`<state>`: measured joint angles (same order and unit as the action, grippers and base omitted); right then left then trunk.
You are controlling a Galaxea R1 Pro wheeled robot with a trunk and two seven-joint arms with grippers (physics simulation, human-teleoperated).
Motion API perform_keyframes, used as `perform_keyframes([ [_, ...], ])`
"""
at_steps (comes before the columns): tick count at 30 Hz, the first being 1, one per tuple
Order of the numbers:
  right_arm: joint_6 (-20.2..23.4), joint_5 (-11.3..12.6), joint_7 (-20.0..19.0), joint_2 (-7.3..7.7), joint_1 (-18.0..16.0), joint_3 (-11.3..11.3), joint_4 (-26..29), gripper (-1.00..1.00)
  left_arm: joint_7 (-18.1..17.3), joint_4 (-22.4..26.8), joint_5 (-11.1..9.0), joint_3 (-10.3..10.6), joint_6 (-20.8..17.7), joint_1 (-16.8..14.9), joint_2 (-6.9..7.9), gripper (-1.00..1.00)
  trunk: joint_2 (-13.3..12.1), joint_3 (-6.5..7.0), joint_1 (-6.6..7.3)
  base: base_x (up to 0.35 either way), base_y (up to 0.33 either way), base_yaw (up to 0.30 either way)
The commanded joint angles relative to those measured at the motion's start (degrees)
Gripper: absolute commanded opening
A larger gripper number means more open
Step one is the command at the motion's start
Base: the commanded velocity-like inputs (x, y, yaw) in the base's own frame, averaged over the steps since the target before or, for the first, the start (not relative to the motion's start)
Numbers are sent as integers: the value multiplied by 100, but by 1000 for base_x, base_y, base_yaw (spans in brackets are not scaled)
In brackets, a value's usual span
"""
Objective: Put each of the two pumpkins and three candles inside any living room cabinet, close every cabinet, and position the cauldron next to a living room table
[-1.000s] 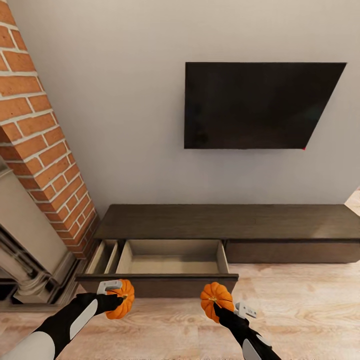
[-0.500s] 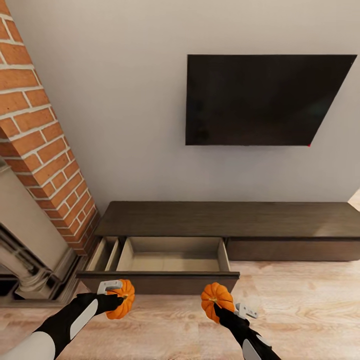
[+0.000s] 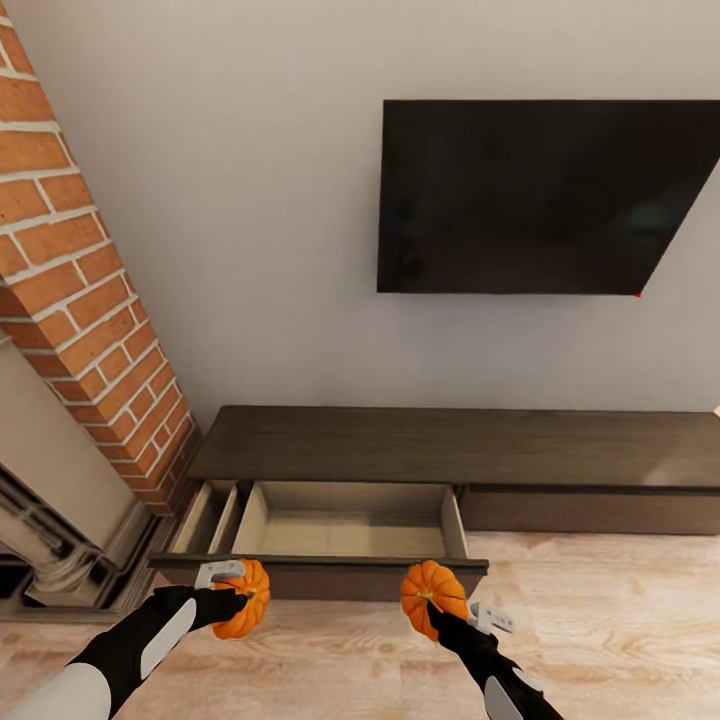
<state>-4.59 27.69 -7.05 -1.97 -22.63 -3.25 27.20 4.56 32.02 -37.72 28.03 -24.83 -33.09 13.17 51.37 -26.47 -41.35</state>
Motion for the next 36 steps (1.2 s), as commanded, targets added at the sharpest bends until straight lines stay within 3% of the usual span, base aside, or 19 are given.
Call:
perform_keyframes([
  [1, -31, 61, -7, 3, -5, -27, -8, -100, 63, 10, -51, 44, -13, -5, 6, -100, 4, -6, -3, 259, 0, 0],
  [14, -33, 61, -7, 3, -5, -34, -13, -100, 63, -3, -51, 44, -13, -5, -10, -100, 4, -6, -3, 267, 0, 133],
  [36, -50, 60, -15, 3, -5, -39, -6, -100, 60, 3, -51, 44, -13, -5, -10, -100, 4, 43, -3, 228, 0, 5],
])
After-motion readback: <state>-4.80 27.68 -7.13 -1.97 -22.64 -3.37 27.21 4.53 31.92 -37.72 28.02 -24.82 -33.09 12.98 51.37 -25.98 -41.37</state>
